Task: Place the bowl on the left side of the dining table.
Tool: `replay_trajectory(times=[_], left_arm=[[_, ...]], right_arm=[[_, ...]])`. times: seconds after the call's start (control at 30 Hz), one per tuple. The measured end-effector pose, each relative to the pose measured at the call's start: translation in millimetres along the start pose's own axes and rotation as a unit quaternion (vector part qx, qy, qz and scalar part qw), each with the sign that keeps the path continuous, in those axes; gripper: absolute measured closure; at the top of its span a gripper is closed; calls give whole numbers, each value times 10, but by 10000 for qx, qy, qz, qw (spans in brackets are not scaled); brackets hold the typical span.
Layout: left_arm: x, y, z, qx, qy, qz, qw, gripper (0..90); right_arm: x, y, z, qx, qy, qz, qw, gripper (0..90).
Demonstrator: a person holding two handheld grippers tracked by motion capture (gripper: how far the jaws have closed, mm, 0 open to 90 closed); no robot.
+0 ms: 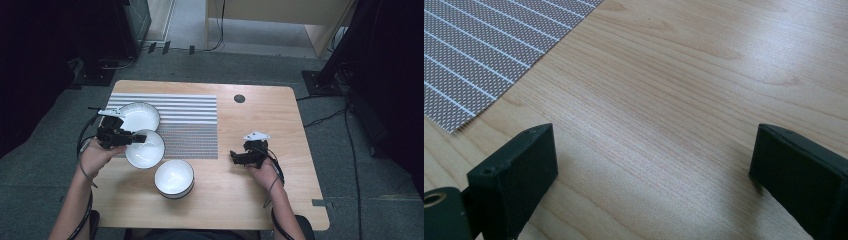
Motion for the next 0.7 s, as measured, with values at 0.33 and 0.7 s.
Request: replay_trajectory(times=[0.33, 0.7], left_arm=[[-16, -40, 54, -24, 28, 20, 10000, 775], [-40, -82, 118, -45, 70, 48, 10000, 776]], right_arm=[[0, 0, 0, 0, 0, 0, 10000, 44], [-1, -2, 0, -3, 6, -5, 10000, 44]])
Point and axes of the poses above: each handheld gripper's, and its own axes: y roughly backward along the jaws, x roughly out of its underside, z roughly to its left, the point moved 3 cm from there along -y, roughly forward along the jaws, and after that the axes turned 7 degrees about y, right-handed, at the moved point
